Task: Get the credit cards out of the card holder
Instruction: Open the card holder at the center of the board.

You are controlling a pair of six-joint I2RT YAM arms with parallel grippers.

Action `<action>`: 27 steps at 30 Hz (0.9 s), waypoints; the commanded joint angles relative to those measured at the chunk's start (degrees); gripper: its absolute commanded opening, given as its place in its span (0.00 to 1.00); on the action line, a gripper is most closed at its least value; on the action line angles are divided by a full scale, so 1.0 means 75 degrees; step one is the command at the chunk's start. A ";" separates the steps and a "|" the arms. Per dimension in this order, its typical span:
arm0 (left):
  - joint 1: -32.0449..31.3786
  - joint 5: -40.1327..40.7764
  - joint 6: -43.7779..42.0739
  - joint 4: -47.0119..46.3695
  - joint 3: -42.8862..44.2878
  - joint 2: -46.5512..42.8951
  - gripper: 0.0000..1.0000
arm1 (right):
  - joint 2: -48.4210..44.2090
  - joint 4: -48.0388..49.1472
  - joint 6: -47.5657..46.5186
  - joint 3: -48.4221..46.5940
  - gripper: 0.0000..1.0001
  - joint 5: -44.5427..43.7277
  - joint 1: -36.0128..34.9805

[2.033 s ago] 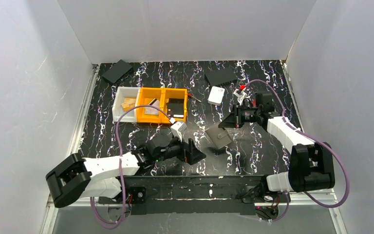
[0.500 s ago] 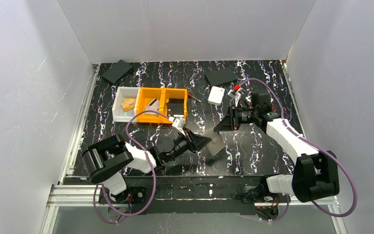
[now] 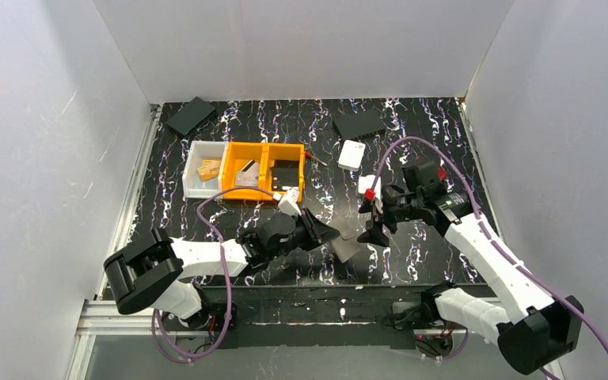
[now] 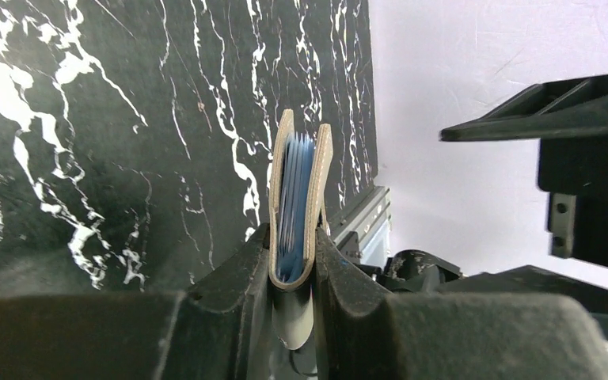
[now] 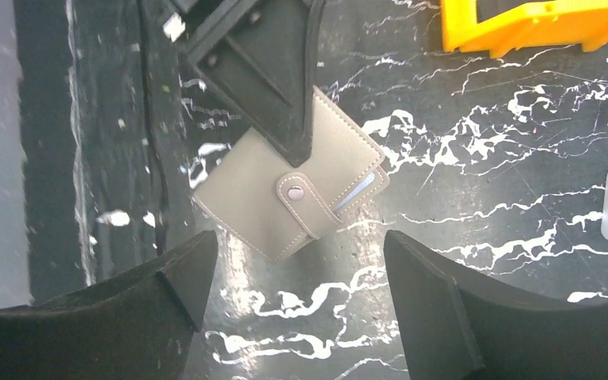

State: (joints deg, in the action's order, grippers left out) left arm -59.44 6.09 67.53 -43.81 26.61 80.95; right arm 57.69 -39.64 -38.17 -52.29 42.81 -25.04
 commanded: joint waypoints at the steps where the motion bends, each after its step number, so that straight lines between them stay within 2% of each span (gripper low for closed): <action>1: -0.0020 -0.0517 0.0656 0.1717 0.0764 -0.0239 0.00 | 0.0197 -0.0979 -0.2657 -0.0115 0.84 -0.0248 -0.0176; 4: -0.0025 -0.0561 0.0679 0.1822 0.0834 -0.0216 0.00 | 0.0301 -0.0716 -0.2900 -0.0035 0.82 0.0064 -0.0280; 11: -0.0020 -0.0473 0.0870 0.1857 0.0950 -0.0211 0.00 | 0.0289 0.0254 -0.1859 0.0574 0.65 0.0132 -0.0544; 14: -0.0020 -0.0505 0.1007 0.1857 0.1105 -0.0073 0.00 | 0.0310 0.0460 -0.1630 0.0780 0.61 0.0012 -0.0663; 27: -0.0032 -0.0679 0.1203 0.1856 0.1519 0.0282 0.00 | 0.0632 0.1164 -0.1238 0.1068 0.58 -0.0681 -0.1165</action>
State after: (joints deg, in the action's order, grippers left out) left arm -59.46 1.67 76.03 -29.41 35.42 83.22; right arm 62.06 -34.09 -48.86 -44.93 39.46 -32.91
